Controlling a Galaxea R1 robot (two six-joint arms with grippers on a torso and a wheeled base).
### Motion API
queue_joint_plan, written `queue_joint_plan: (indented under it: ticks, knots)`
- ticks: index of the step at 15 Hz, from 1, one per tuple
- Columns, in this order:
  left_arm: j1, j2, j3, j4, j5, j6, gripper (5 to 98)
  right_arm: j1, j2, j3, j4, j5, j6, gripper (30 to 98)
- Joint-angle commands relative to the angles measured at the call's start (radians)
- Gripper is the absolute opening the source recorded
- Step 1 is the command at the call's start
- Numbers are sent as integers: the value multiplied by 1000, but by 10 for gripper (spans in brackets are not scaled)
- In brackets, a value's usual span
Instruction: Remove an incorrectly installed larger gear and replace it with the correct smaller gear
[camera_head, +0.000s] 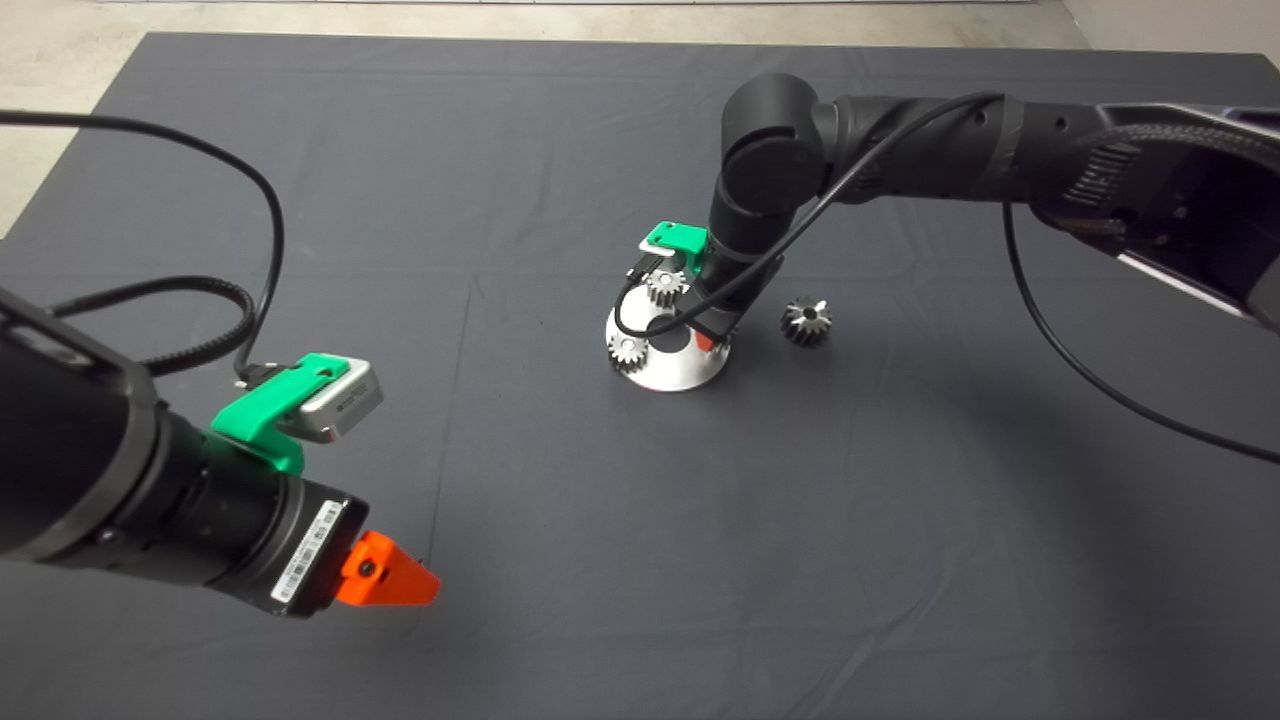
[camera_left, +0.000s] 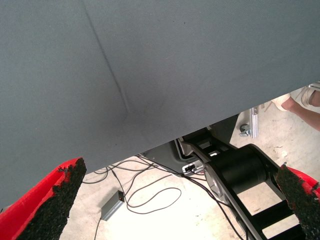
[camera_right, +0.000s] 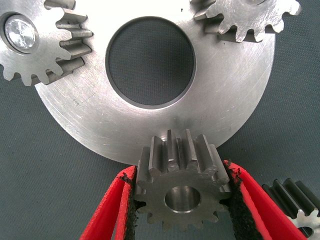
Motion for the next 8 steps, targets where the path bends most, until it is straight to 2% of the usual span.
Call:
queue_joint_plan:
  ticks: [1,6,8]
  knots:
    - [-11,-4,12,-16,3,-1,982,29,-12,37,-30,-129,-3,395]
    - [-11,-4,12,-16,2,-1,982,29,-16,53,8,-129,-3,395]
    - [-10,-4,12,-16,1,-1,982,29,-32,89,8,-129,-3,396]
